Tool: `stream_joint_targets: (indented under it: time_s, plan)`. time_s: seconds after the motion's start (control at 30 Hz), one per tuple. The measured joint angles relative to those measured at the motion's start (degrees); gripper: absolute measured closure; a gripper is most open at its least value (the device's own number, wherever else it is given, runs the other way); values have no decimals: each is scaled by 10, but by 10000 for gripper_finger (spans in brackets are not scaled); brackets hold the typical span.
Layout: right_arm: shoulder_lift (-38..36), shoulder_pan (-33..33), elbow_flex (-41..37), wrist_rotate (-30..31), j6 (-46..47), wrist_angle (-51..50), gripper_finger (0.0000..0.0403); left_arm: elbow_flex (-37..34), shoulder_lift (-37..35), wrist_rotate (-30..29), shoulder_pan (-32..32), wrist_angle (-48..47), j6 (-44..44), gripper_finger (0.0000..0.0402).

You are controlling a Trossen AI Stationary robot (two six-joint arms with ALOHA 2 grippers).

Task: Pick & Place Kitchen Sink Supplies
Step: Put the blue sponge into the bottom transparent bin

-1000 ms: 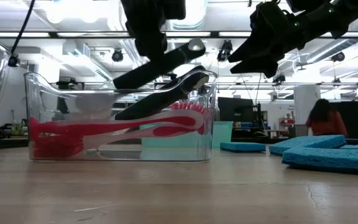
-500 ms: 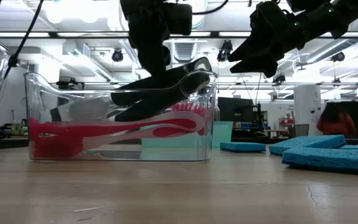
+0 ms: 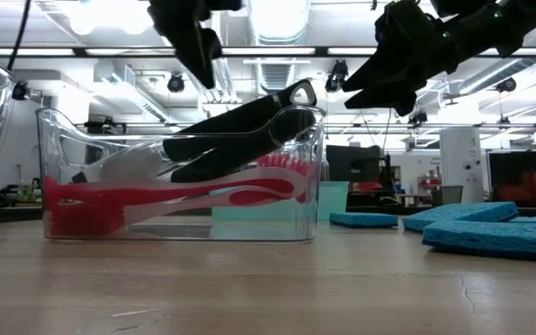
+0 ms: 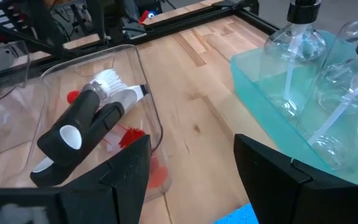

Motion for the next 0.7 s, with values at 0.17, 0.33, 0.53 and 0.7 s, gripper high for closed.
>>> stream_joint_targets:
  time_s: [0.17, 0.33, 0.53, 0.7]
  plan:
    - [0, 6, 0, 0, 2, 0, 179, -85, -89, -34, 0, 64, -12, 233]
    - [0, 9, 0, 0, 4, 1, 179, -193, -193, -75, 0, 160, -15, 324]
    - [0, 9, 0, 2, 11, 2, 179, -324, -312, -78, 2, 274, 8, 394]
    - [0, 11, 0, -1, 13, 2, 179, -414, -406, -78, 2, 334, -6, 389]
